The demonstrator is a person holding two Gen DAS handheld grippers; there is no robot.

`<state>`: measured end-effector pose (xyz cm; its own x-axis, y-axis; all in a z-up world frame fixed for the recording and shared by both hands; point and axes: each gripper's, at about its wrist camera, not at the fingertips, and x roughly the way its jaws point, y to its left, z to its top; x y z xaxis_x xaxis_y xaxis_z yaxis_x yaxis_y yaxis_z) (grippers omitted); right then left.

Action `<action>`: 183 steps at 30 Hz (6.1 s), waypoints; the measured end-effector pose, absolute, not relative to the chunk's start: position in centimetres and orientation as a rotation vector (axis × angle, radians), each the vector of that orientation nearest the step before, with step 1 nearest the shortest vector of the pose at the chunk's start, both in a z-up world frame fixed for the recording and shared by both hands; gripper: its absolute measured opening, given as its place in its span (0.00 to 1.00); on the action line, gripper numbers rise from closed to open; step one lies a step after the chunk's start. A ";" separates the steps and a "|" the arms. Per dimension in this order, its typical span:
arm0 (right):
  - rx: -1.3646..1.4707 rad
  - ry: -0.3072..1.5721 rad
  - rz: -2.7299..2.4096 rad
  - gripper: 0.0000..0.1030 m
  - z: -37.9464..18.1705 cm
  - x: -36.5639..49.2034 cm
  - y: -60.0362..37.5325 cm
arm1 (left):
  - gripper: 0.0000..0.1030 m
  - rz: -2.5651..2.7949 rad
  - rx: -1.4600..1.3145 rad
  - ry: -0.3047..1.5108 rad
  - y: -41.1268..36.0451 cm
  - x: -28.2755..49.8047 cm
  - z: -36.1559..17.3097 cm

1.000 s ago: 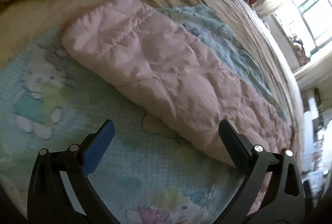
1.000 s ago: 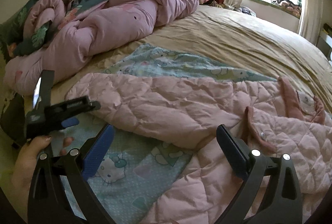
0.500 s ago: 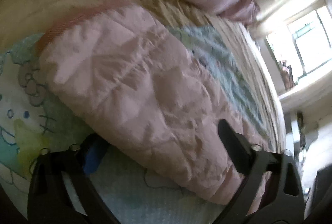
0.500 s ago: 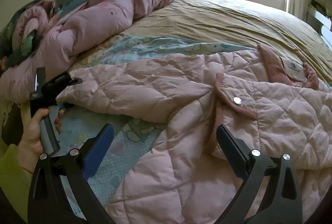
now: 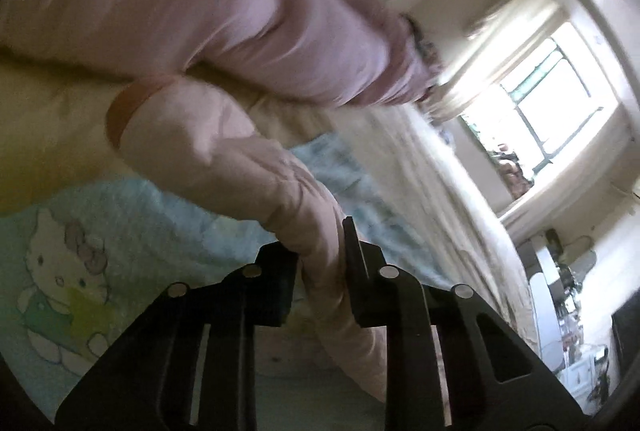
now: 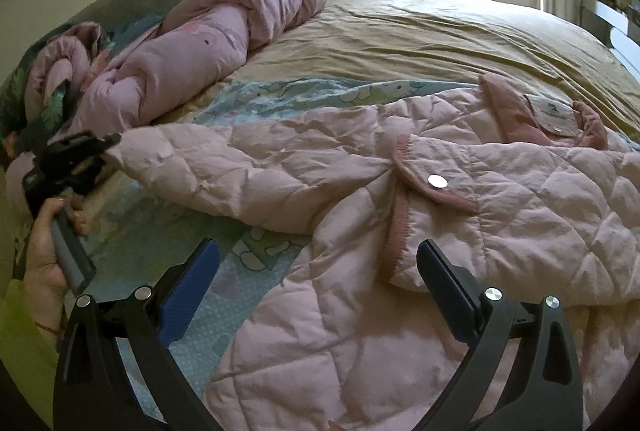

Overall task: Fold large clothes
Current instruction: 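Grasp the other sleeve cuff with the left tool and lift it, then fold the held sleeve across the jacket front with the left tool, then grasp the ribbed jacket hem with the right tool and fold it toward the collar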

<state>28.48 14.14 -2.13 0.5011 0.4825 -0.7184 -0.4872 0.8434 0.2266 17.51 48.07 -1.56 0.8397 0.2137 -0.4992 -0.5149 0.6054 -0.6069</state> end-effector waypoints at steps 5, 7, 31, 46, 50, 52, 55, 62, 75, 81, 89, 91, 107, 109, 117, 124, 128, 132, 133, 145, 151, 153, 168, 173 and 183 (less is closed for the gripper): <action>0.039 0.849 0.579 0.95 -1.5 27.9 12.0 | 0.12 0.390 -0.753 0.334 45.4 16.7 2.4; 0.053 0.837 0.565 0.95 -1.1 27.6 10.9 | 0.11 0.376 -0.738 0.317 44.2 16.6 3.5; 0.227 0.723 0.452 0.95 2.1 24.9 -4.3 | 0.10 0.223 -0.482 0.256 31.5 16.9 12.8; 0.382 0.677 0.419 0.96 2.9 24.1 -13.1 | 0.10 0.090 -0.273 0.293 18.9 20.9 15.1; 0.423 0.671 0.388 0.96 2.8 23.9 -15.8 | 0.10 0.049 -0.218 0.321 15.8 22.0 14.6; 0.436 0.668 0.372 0.96 2.8 23.9 -17.0 | 0.10 0.020 -0.182 0.335 14.1 22.4 13.9; 0.467 0.660 0.345 0.96 2.7 23.8 -19.2 | 0.10 -0.018 -0.132 0.364 11.9 23.0 12.9; 0.531 0.643 0.278 0.95 2.4 23.4 -23.4 | 0.10 -0.112 -0.043 0.437 6.9 24.4 10.1; 0.617 0.644 0.170 0.96 1.3 22.6 -29.3 | 0.12 -0.253 0.158 0.601 -2.0 25.1 1.8; 0.664 0.663 0.161 0.96 0.5 22.7 -30.5 | 0.14 -0.285 0.353 0.664 -5.3 24.2 -2.8; 0.675 0.687 0.147 0.96 -0.2 23.0 -30.7 | 0.57 -0.359 0.409 0.728 -7.2 22.4 -5.7; 0.678 0.696 0.152 0.96 -0.1 23.3 -30.5 | 0.61 -0.377 0.420 0.727 -7.3 21.8 -5.6; 0.630 0.839 0.269 0.96 -1.0 25.8 -23.0 | 0.91 -0.282 0.180 0.738 2.3 22.9 -0.5; 0.628 0.853 0.267 0.96 -1.1 26.2 -22.0 | 0.91 -0.245 0.166 0.745 4.0 24.0 0.2; 0.641 0.889 0.178 0.95 -2.3 27.5 -21.8 | 0.91 -0.114 0.016 0.678 10.7 26.0 2.5; 0.630 0.906 0.126 0.94 -3.4 28.4 -21.7 | 0.91 -0.062 0.078 0.632 13.9 26.0 1.5; 0.628 0.908 0.109 0.85 -3.6 28.8 -21.1 | 0.91 -0.082 0.012 0.665 15.9 26.5 0.7; 0.644 0.918 0.083 0.79 -4.2 29.3 -20.8 | 0.91 -0.075 -0.027 0.673 17.8 26.8 0.2; 0.643 0.922 0.081 0.73 -4.4 29.5 -20.7 | 0.91 -0.077 -0.039 0.674 18.1 26.9 0.2; 0.386 0.766 0.196 0.10 -0.2 29.0 -16.5 | 0.91 -0.055 -0.164 0.677 22.0 28.2 0.2; 0.236 0.593 0.251 0.09 6.3 28.4 -14.7 | 0.91 -0.040 -0.225 0.679 23.4 28.5 0.2; 0.175 0.562 0.254 0.08 8.4 28.6 -14.1 | 0.91 -0.043 -0.239 0.689 23.6 28.7 0.1; 0.027 0.473 0.189 0.08 13.2 31.7 -13.7 | 0.91 -0.132 -0.146 0.712 20.1 29.6 -0.8; 0.026 0.483 0.159 0.07 12.4 32.9 -14.0 | 0.91 -0.153 -0.140 0.722 19.3 30.0 -1.6; 0.033 0.542 0.100 0.06 9.8 35.5 -15.0 | 0.91 -0.184 -0.166 0.733 18.8 31.1 -2.6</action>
<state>35.53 -15.00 9.83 0.8518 0.1036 -0.5135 -0.0863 0.9946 0.0574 31.07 18.83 -2.55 0.7286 -0.2241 -0.6472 0.1087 0.9708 -0.2138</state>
